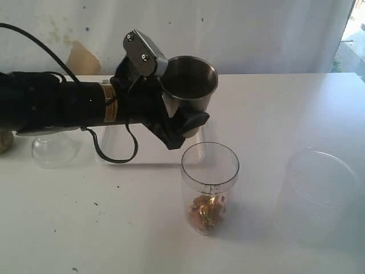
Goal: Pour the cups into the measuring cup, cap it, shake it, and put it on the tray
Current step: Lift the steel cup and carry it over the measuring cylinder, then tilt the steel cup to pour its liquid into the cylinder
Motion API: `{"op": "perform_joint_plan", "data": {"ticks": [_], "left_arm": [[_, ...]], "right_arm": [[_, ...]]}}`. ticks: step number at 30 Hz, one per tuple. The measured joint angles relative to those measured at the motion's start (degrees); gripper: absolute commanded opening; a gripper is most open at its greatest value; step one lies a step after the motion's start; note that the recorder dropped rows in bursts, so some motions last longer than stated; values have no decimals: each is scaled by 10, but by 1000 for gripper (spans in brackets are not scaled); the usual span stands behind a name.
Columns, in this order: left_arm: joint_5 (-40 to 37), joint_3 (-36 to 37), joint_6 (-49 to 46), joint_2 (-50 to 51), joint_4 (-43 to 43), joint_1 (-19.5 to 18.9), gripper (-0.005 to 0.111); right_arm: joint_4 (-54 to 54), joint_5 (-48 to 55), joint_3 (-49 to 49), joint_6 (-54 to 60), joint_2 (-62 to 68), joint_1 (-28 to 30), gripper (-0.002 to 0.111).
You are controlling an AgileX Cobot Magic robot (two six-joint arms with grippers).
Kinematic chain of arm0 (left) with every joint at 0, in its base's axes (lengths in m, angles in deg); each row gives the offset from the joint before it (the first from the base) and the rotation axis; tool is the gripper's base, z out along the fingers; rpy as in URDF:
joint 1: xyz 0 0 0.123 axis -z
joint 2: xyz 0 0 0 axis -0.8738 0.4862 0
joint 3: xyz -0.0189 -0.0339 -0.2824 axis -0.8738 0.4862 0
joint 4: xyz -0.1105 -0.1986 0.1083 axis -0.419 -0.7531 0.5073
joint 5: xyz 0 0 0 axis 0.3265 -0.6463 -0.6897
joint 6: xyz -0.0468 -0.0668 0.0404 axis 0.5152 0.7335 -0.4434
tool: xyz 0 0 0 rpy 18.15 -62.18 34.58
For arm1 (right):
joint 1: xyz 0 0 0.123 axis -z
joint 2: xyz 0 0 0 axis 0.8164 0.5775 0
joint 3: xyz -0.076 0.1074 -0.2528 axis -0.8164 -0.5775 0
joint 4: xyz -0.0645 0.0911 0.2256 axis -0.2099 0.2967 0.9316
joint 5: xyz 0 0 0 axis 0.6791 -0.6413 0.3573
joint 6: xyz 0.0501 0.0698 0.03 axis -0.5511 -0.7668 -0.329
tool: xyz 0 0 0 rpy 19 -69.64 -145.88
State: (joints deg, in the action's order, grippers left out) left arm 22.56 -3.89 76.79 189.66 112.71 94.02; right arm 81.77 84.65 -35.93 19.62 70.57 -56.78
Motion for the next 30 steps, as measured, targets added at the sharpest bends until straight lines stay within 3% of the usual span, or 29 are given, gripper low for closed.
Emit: {"op": "perform_joint_plan", "data": {"ticks": [6,19,30], "left_arm": [[-23,-23,-43,21,18,27,0],[-31,-26,-214,45,22,29,0],[-5,-64,-95,45,13,29,0]], "right_arm": [[0,0,0,0,0,0,0],[0,0,0,0,0,0,0],[0,0,0,0,0,0,0]]}}
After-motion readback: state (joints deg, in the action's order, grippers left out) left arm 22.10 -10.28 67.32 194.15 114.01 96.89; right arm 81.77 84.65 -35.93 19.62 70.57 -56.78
